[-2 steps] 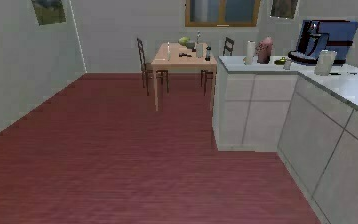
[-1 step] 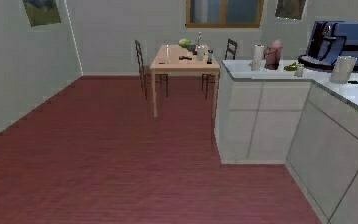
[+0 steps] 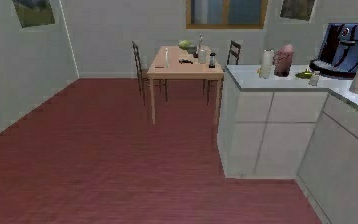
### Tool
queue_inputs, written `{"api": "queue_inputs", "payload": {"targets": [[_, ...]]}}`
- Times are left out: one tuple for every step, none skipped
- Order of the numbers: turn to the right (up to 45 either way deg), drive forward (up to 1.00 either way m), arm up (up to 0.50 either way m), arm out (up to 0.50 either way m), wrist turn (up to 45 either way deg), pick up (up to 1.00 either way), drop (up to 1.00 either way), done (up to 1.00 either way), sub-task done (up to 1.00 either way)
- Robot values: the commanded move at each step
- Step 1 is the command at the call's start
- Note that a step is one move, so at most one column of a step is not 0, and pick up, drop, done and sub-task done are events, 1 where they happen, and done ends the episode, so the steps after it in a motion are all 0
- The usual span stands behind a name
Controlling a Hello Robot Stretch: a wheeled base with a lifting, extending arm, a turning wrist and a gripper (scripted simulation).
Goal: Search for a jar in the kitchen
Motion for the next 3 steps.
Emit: {"api": "queue_inputs", "payload": {"targets": [[24.0, 0.00, 0.00, 0.00, 0.0, 0.00, 0.00, 0.00, 0.00], [0.0, 0.90, 0.00, 0.00, 0.0, 0.00, 0.00, 0.00, 0.00], [18.0, 0.00, 0.00, 0.00, 0.0, 0.00, 0.00, 0.00, 0.00]]}}
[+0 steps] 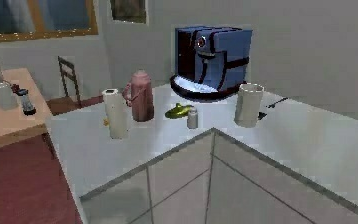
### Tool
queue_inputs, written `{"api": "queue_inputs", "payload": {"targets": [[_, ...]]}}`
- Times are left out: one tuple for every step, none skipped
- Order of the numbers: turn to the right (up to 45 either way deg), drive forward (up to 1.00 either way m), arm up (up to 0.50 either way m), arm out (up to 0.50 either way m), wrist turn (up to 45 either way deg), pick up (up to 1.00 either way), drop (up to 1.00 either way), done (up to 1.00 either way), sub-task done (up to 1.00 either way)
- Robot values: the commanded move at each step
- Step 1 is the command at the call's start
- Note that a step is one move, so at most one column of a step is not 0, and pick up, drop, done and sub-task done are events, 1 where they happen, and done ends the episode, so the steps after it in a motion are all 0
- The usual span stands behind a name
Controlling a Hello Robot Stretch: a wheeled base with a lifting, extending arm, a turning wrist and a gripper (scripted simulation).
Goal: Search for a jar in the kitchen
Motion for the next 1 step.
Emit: {"api": "queue_inputs", "payload": {"targets": [[0.0, 0.00, 0.00, 0.00, 0.0, 0.00, 0.00, 1.00, 0.00]]}}
